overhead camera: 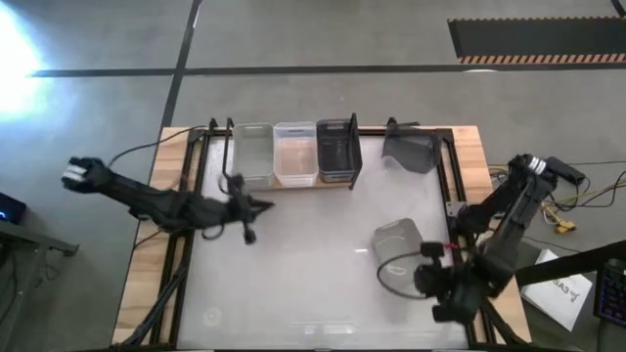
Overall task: Stack baskets on shelf by color
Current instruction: Stack the gray bin on top of the other gray bin on the shelf
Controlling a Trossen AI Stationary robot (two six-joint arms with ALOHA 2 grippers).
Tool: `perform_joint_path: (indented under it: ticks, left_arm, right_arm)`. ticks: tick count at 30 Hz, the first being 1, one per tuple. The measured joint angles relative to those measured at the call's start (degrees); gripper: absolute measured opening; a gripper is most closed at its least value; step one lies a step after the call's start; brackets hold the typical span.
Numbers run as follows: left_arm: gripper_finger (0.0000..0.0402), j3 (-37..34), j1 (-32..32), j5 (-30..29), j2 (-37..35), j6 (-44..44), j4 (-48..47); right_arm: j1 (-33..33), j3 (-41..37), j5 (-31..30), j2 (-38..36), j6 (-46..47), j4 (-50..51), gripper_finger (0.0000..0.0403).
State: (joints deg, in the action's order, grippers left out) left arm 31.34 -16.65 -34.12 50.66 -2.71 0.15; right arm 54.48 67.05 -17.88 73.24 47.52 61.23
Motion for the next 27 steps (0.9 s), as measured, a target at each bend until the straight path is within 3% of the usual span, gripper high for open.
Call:
perform_joint_path:
  ticks: [5,12,16,21,27]
  left_arm:
    - [0.0000,7.33,-5.92,-1.45,11.72,-2.80,1.09]
    - [0.0000,19.42,-12.92,-1.36,24.91,-2.92,-3.73]
    - [0.0000,25.90,-16.69,-2.22,30.19,-2.95,-8.65]
    - [0.0000,34.31,-22.92,-9.80,33.94,-5.66,-18.60]
    - [0.0000,38.81,-29.19,-16.64,34.99,-8.08,-23.68]
  right_arm:
    - [1.44,1.08,7.20,7.83,-0.11,3.72,0.0093]
    - [1.09,-1.47,8.89,12.64,1.31,6.42,0.0133]
    - [0.21,-2.83,8.84,13.66,-0.58,4.48,0.0101]
    - [-2.29,-3.51,8.95,14.83,-5.19,-2.81,0.0019]
    - [-9.51,3.90,8.78,22.03,-18.34,-9.97,0.0010]
